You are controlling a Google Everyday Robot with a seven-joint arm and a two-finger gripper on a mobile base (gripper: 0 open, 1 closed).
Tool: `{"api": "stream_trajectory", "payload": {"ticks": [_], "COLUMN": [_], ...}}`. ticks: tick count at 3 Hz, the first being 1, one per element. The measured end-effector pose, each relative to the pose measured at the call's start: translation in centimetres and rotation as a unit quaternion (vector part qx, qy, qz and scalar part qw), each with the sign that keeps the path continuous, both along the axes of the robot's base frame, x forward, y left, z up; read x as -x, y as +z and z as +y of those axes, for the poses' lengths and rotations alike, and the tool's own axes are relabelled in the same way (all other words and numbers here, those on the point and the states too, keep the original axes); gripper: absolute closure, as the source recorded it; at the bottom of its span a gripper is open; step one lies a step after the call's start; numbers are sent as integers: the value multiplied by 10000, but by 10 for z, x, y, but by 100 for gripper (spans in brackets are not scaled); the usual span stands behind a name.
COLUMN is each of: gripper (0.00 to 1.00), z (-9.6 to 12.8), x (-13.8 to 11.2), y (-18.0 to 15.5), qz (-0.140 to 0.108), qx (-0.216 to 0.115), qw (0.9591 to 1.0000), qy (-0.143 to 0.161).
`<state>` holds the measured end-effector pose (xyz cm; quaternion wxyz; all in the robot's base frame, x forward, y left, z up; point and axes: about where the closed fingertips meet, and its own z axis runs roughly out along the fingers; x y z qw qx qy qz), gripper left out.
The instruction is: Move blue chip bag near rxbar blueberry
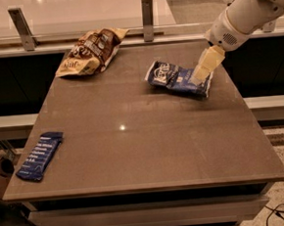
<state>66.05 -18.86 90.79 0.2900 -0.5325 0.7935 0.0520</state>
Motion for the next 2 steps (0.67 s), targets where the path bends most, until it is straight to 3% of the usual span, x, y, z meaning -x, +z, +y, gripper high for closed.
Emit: {"api": "stream_trajectory", "payload": {"ticks": [2], "gripper": [0], "z": [10], "x": [-12], "y": [-51], "qz": [207], "qx": [273], "qw": [9992], "qy": [-187]}}
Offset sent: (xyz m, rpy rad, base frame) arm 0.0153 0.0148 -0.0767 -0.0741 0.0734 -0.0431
